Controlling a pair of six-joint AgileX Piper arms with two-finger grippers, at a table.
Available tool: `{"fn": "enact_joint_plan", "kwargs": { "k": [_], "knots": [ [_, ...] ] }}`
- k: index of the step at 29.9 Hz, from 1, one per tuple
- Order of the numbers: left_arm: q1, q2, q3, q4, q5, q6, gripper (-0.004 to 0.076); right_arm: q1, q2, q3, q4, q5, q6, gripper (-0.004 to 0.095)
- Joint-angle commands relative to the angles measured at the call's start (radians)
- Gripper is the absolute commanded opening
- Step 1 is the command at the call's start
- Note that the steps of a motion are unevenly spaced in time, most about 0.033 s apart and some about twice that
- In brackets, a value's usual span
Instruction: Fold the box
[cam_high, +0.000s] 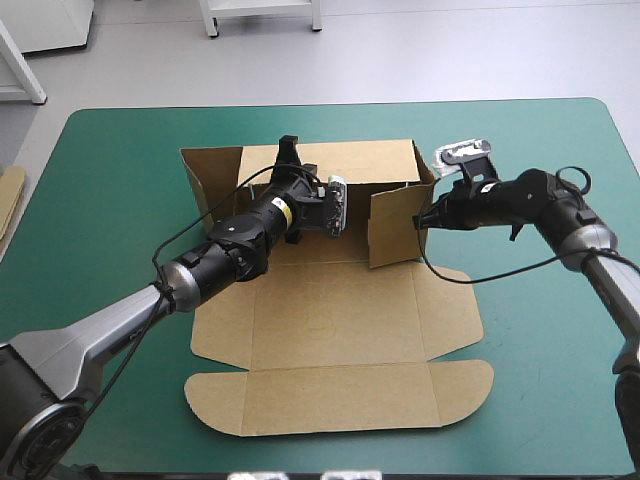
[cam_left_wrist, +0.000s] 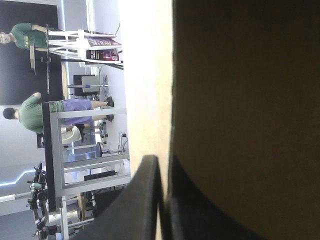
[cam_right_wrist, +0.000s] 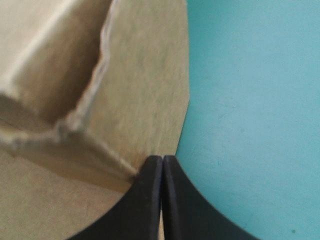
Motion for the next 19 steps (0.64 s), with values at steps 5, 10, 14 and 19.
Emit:
{"fn": "enact_joint_plan", "kwargs": {
  "k": [5, 10, 14, 19],
  "knots": [
    [0.001, -0.034, -0.023, -0.012, 0.009, -0.021, -0.0009, -0.006, -0.094, 0.082, 0.240, -0.130, -0.323, 0.0001],
    [0.001, -0.034, -0.023, -0.012, 0.009, -0.021, -0.0009, -0.006, -0.094, 0.082, 0.245, -0.051, -0.374, 0.0199],
    [0.001, -0.034, -0.023, -0.012, 0.009, -0.021, -0.0009, -0.006, -0.094, 0.082, 0.283, -0.007, -0.425, 0.0472],
    [0.001, -0.034, -0.023, -0.009, 0.007, -0.031, -0.0009, -0.006, -0.091, 0.082, 0.294, -0.046, -0.450, 0.0563]
  ]
}}
